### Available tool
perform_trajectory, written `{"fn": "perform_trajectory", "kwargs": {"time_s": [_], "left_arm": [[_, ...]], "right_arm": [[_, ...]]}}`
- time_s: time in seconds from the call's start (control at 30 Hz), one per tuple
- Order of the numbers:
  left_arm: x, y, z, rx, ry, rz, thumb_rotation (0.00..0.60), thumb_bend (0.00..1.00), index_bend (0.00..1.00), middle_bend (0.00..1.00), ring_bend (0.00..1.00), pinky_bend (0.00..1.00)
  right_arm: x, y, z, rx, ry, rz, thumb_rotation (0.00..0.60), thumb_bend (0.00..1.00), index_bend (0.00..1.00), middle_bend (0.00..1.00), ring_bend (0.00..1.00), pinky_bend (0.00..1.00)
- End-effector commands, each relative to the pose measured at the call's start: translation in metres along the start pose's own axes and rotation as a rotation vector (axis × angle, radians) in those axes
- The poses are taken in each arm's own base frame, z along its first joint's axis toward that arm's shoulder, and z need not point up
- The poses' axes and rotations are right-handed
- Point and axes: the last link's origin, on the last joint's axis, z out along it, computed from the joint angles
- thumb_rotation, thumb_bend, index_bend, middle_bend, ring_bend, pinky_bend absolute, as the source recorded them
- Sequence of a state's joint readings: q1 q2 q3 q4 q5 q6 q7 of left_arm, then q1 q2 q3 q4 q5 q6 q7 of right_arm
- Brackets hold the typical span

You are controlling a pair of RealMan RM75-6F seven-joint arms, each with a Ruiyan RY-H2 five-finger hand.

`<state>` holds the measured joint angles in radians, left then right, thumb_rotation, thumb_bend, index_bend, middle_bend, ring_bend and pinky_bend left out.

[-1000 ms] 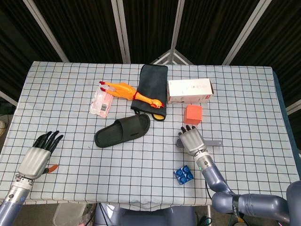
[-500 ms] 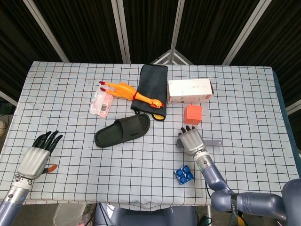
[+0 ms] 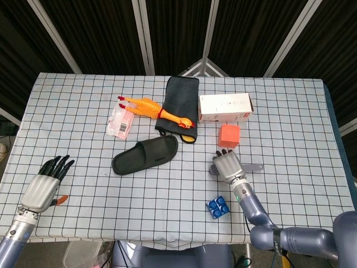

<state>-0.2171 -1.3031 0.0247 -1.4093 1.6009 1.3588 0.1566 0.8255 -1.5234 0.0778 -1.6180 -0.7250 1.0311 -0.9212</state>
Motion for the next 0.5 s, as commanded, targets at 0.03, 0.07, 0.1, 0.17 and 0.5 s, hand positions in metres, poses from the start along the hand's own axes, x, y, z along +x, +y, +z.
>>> {"fn": "perform_trajectory", "kwargs": {"time_s": [0.03,0.07,0.1,0.17,0.5], "left_arm": [[0.0000,0.0000,-0.0002,0.000,0.000,0.000,0.600,0.04,0.00,0.00,0.00,0.12],[0.0001,-0.0001,-0.0002,0.000,0.000,0.000,0.600,0.04,0.00,0.00,0.00,0.12],[0.0000,-0.0001,-0.0001,0.001,0.000,0.000,0.600,0.04,0.00,0.00,0.00,0.12],[0.0000,-0.0002,-0.0003,0.000,0.000,0.000,0.600,0.04,0.00,0.00,0.00,0.12],[-0.0009,-0.0006,0.0002,0.002,-0.004,0.003,0.600,0.04,0.00,0.00,0.00,0.12]], "right_arm": [[-0.0003,-0.0002,0.0000,0.000,0.001,0.001,0.600,0.39,0.42,0.25,0.23,0.34],[-0.0003,-0.0001,0.0000,0.000,0.002,0.001,0.600,0.39,0.42,0.26,0.23,0.35],[-0.0004,0.0000,0.0000,0.000,0.003,0.001,0.600,0.39,0.43,0.26,0.24,0.35],[-0.0005,0.0001,0.0001,0.001,0.004,0.001,0.600,0.39,0.45,0.28,0.26,0.36],[-0.0044,0.0005,0.0028,0.015,0.020,0.023,0.600,0.40,0.60,0.41,0.39,0.46]]}}
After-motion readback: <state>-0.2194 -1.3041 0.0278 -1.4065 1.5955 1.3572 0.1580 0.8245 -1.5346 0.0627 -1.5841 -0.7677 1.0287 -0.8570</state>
